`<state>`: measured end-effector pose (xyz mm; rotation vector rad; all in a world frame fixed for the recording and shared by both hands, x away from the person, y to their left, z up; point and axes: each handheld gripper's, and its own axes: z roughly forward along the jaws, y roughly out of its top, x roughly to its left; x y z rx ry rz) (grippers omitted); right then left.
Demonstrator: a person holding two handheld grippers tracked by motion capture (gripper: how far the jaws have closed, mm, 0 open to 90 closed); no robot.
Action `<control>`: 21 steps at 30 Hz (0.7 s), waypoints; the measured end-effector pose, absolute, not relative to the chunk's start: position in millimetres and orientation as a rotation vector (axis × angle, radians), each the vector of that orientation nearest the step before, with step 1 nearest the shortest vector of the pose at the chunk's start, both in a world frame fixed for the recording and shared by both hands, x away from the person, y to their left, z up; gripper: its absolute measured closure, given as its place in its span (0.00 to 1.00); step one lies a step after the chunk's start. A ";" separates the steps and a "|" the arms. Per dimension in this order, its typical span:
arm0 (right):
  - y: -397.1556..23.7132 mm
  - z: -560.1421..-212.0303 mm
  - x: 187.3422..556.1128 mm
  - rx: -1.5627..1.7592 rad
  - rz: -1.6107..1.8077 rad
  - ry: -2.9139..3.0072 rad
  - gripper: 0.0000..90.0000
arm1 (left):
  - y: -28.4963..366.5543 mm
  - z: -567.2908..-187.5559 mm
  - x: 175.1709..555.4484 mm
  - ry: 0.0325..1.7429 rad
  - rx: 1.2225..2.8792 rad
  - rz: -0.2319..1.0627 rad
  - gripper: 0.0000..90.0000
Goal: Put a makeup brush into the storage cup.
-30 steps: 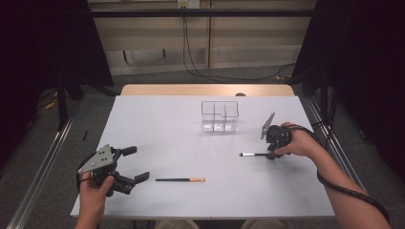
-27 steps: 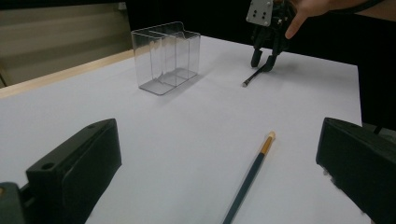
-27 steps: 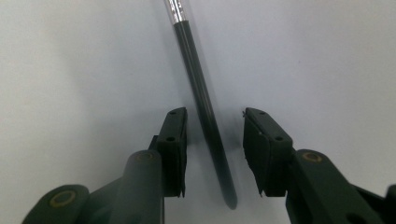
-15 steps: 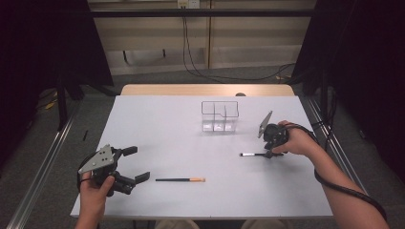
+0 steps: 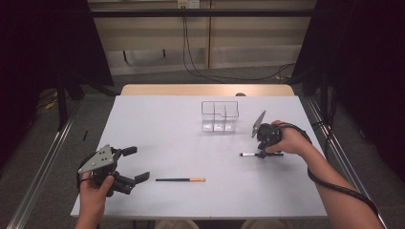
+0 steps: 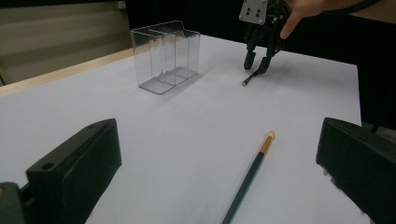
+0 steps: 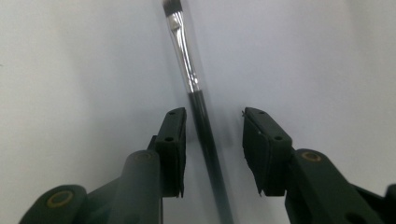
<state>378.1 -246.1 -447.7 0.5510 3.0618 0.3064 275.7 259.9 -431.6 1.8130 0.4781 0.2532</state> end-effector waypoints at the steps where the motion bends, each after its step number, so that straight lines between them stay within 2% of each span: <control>1: -245.1 -448.0 378.1 0.546 0.299 3.063 0.68 | 260.0 -431.5 275.6 0.479 1.811 0.253 0.00; 17: -233.4 -451.1 379.7 0.525 0.259 3.092 0.80 | 258.8 -431.5 275.4 0.481 1.817 0.252 0.00; 19: -234.2 -451.2 379.4 0.562 0.272 3.090 0.83 | 258.5 -430.4 275.1 0.482 1.817 0.257 0.00; 21: -233.8 -451.2 379.4 0.579 0.274 3.087 0.91 | 258.3 -429.9 275.2 0.478 1.816 0.258 0.00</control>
